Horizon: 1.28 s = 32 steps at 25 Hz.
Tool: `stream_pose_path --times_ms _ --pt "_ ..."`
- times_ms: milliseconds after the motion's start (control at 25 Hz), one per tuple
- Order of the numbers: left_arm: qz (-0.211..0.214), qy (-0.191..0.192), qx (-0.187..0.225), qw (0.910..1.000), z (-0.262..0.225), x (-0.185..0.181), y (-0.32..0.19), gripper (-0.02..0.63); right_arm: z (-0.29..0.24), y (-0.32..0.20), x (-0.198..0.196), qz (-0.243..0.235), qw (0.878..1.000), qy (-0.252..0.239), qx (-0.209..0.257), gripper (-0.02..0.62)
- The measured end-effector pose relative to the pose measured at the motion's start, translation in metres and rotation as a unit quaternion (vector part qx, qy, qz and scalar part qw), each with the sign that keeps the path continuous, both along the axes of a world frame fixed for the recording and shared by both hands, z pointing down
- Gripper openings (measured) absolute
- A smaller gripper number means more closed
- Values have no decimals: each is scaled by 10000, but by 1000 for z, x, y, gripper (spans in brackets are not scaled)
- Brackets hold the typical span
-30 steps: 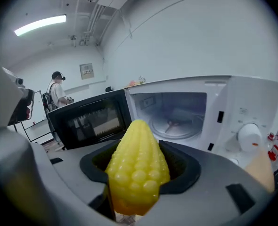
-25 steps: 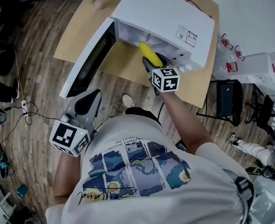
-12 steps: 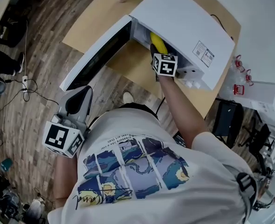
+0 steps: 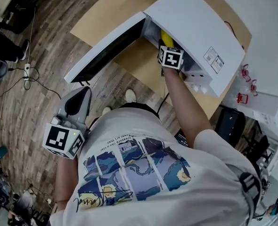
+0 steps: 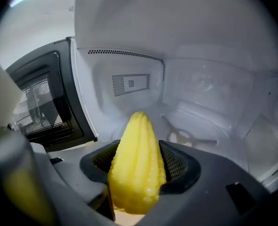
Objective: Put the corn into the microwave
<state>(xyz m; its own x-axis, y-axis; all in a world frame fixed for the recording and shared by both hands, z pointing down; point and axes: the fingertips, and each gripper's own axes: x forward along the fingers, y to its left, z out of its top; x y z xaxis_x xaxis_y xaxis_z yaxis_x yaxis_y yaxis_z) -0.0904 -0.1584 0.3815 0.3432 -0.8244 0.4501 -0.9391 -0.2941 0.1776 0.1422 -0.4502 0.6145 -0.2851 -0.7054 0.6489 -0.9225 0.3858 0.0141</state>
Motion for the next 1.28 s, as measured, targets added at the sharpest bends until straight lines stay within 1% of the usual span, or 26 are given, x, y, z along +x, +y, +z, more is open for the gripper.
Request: stream_pose_path --times_ms 160,280,520,680,840,920,1080,1280 --pt "-43 5 -54 10000 4 -1 5 9 2 -4 -1 124 9996 -75 -234 253" --pt "-43 22 -60 10000 5 -4 9 9 1 -4 -2 160 9994 -77 -285 255" --pt "-26 63 -61 10000 5 -11 16 9 0 -3 -1 97 9996 -84 -257 255" --pt "61 70 -41 9999 4 -15 20 9 -2 1 5 128 9995 -156 -230 258" --pt "130 115 -39 9998 4 -20 25 9 -10 12 10 133 9997 -187 -106 264" --pt "218 151 -28 9996 5 -21 27 9 -15 23 12 150 9997 -194 -60 264" --pt "507 218 14 9985 6 -20 31 9 -29 48 25 346 9991 -246 72 264" --pt "824 324 88 9960 6 -23 39 9 -43 92 31 474 9982 -335 142 264"
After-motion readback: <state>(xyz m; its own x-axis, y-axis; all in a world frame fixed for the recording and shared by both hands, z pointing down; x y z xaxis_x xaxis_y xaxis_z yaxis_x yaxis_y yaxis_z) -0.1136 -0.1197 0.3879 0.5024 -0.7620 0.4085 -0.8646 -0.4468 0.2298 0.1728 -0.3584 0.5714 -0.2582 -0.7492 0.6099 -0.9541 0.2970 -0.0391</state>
